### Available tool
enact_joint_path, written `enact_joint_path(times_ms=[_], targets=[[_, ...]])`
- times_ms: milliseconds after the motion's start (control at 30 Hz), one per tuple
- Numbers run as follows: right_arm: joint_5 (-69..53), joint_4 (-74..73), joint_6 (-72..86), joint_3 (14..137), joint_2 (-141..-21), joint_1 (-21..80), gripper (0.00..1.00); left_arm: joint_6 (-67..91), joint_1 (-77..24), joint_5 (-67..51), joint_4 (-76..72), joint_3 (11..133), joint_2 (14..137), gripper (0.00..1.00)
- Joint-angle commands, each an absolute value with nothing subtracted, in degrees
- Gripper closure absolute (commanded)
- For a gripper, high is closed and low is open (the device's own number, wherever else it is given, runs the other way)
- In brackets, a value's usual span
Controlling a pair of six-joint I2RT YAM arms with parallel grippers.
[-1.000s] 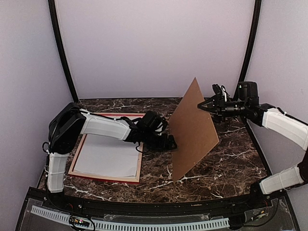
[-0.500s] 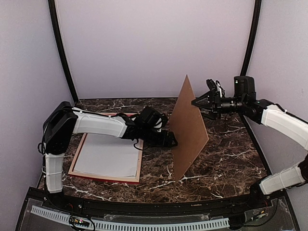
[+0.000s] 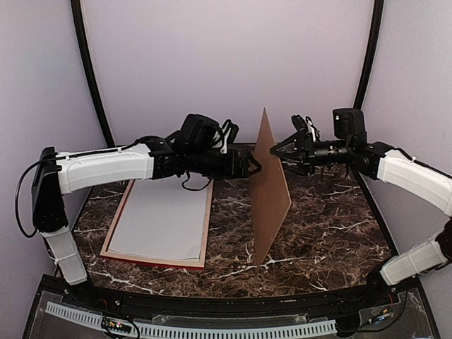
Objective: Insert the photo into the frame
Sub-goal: Turn over the backboard.
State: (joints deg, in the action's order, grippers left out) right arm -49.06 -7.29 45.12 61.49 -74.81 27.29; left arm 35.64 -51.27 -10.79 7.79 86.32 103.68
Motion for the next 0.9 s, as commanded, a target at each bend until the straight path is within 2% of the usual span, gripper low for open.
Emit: enact_joint_path(times_ms=[0, 333, 633, 867], targets=[[-48.3, -4.8, 46.0, 64.1, -75.7, 29.2, 0.30, 35.0, -50.9, -10.0, 8.5, 90.3, 98.5, 0.14], [-47.5, -2.5, 47.2, 65.6, -77.7, 33.1, 0.30, 34.9, -50.8, -8.5, 8.2, 94.9, 98.9, 0.11], [-47.6, -0.7, 47.6, 66.2, -79.5, 35.8, 0.30, 34.0, -50.3, -4.9, 14.0, 98.4, 101.7, 0.11], [-47.2, -0.4, 47.5, 64.3, -79.9, 35.8, 0.30, 32.7, -49.4, -2.6, 19.7, 100.7, 103.9, 0.21]])
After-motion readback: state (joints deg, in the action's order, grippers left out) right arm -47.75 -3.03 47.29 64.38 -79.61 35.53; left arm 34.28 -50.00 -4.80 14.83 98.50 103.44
